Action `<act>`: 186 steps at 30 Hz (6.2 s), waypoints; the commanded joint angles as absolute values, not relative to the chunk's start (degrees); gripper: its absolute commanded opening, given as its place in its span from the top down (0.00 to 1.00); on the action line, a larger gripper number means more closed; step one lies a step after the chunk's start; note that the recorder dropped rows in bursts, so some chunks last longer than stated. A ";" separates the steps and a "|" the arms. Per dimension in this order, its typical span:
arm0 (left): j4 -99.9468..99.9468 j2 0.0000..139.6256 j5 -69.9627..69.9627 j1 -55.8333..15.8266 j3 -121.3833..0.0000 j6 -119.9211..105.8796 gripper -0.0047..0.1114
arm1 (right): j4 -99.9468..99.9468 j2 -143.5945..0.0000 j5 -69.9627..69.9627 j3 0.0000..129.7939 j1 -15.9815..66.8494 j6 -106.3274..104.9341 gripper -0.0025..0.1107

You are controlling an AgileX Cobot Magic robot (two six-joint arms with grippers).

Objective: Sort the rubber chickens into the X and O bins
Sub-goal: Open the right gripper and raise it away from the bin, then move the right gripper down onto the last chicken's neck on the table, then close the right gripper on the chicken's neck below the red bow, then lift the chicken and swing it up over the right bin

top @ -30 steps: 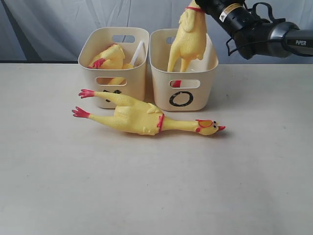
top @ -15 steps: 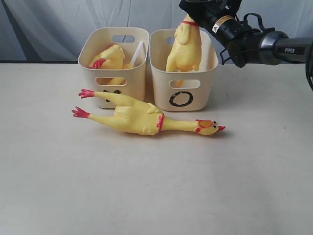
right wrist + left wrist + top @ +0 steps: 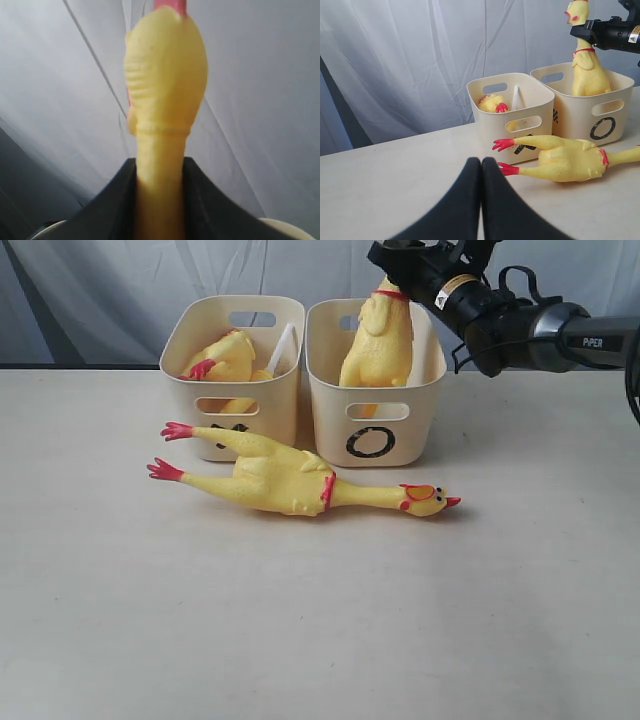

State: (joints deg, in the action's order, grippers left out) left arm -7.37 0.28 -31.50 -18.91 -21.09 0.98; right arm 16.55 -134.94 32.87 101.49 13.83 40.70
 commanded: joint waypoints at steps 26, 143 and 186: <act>-7.10 0.00 -31.00 -19.58 -21.02 0.97 0.96 | 16.09 -134.40 29.67 101.98 13.72 39.22 0.53; -7.10 0.00 -31.21 -19.58 -21.02 0.97 0.96 | -18.01 -120.20 -13.28 68.22 28.00 -70.91 0.61; -7.10 0.00 -31.21 -19.58 -21.02 0.97 0.96 | -26.02 -87.98 -42.35 68.43 27.99 -48.78 0.99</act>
